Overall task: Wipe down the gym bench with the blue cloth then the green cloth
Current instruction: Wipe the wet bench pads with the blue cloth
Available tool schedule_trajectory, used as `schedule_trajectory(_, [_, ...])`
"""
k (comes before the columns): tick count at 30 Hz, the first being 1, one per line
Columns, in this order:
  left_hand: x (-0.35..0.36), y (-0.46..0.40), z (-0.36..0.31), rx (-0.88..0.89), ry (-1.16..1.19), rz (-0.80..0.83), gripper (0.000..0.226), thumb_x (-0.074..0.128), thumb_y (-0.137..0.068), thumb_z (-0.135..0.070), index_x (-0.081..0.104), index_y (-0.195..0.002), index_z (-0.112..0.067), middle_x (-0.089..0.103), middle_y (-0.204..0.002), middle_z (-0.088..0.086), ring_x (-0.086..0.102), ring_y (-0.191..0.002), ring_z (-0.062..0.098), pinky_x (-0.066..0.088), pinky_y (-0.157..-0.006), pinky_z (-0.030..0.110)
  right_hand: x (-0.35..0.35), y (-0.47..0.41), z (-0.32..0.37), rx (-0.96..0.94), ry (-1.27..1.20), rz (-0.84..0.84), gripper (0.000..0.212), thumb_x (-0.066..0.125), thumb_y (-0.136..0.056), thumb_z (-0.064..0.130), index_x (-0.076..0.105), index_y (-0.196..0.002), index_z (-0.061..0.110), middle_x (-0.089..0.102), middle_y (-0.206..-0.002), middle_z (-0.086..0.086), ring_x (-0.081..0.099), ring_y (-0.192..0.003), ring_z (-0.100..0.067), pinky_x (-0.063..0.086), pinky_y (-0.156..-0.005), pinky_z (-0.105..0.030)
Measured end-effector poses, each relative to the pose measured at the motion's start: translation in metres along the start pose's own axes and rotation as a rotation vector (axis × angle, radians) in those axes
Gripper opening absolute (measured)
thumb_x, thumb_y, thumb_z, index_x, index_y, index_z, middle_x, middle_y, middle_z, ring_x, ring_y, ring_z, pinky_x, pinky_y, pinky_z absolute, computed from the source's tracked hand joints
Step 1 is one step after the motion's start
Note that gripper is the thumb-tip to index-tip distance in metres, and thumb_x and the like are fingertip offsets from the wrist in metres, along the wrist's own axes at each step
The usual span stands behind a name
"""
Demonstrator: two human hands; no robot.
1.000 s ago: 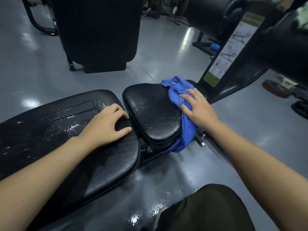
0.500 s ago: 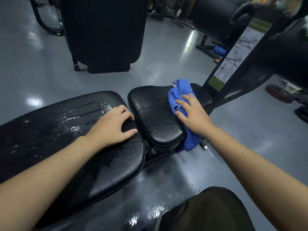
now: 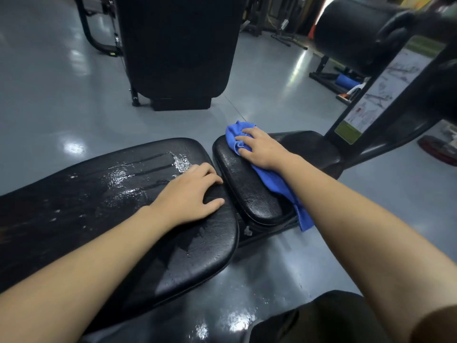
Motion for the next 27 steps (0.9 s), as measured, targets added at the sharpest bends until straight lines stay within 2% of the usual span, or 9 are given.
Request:
schedule_trajectory(5, [-0.004,-0.002,-0.004,0.014,-0.030,-0.003,0.051,0.053,-0.088,-0.059,0.058,-0.128,-0.028,0.048,-0.122,-0.011,0.045,-0.113,0.012,0.048,-0.089,0.034,0.008,-0.031,0.022,0.007,-0.053,0.019,0.037,0.045,-0.103,0.029,0.059,-0.136,0.025,0.040,-0.153,0.000,0.032,-0.143,-0.019,0.024,-0.113,-0.030])
schedule_trajectory(9, [-0.007,0.009,-0.004,0.067,-0.042,-0.015,0.054,0.050,-0.089,-0.057,0.057,-0.131,-0.025,0.049,-0.126,-0.010,0.048,-0.116,0.014,0.047,-0.095,0.034,0.015,-0.049,0.032,-0.023,-0.123,0.035,0.035,0.044,-0.102,0.024,0.065,-0.130,0.017,0.047,-0.149,-0.002,0.041,-0.137,-0.020,0.030,-0.110,-0.030])
schedule_trajectory(12, [-0.015,0.023,0.005,0.085,-0.079,-0.032,0.052,0.051,-0.089,-0.056,0.057,-0.130,-0.024,0.049,-0.130,-0.010,0.048,-0.119,0.014,0.044,-0.099,0.031,0.021,-0.061,0.047,-0.015,-0.178,0.053,0.032,0.043,-0.102,0.020,0.066,-0.118,0.004,0.057,-0.136,-0.007,0.050,-0.125,-0.025,0.038,-0.102,-0.034])
schedule_trajectory(16, [-0.032,0.039,0.036,0.007,-0.105,-0.057,0.050,0.052,-0.089,-0.057,0.058,-0.127,-0.026,0.049,-0.132,-0.011,0.047,-0.121,0.013,0.043,-0.098,0.029,0.032,-0.081,0.079,0.056,-0.294,0.050,0.034,0.039,-0.103,0.024,0.063,-0.103,0.000,0.067,-0.110,-0.014,0.058,-0.104,-0.034,0.046,-0.092,-0.043])
schedule_trajectory(22, [-0.053,0.061,0.086,-0.154,-0.109,-0.082,0.048,0.059,-0.089,-0.055,0.056,-0.129,-0.028,0.047,-0.131,-0.013,0.045,-0.119,0.012,0.046,-0.095,0.034,0.046,-0.098,0.105,0.159,-0.469,-0.018,0.039,0.041,-0.103,0.027,0.060,-0.094,-0.006,0.071,-0.099,-0.018,0.063,-0.098,-0.034,0.047,-0.086,-0.039])
schedule_trajectory(25, [-0.057,0.066,0.103,-0.211,-0.108,-0.069,0.050,0.059,-0.090,-0.056,0.054,-0.131,-0.029,0.045,-0.132,-0.014,0.043,-0.121,0.012,0.046,-0.096,0.037,0.043,-0.099,0.107,0.156,-0.475,-0.024,0.039,0.041,-0.104,0.026,0.065,-0.106,-0.005,0.071,-0.105,-0.014,0.065,-0.095,-0.023,0.045,-0.081,-0.029])
schedule_trajectory(27, [-0.058,0.070,0.113,-0.239,-0.103,-0.056,0.051,0.059,-0.090,-0.057,0.053,-0.132,-0.029,0.044,-0.132,-0.014,0.043,-0.121,0.012,0.047,-0.096,0.038,0.043,-0.102,0.111,0.138,-0.456,-0.004,0.038,0.041,-0.105,0.024,0.063,-0.103,-0.007,0.071,-0.097,-0.012,0.062,-0.074,-0.003,0.043,-0.071,-0.022])
Point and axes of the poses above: each hand's wrist, its own y-axis away from the middle knuckle, its own x-axis out of the palm, z = x × y, the point moved 4 cm from there along -y, towards the middle knuckle
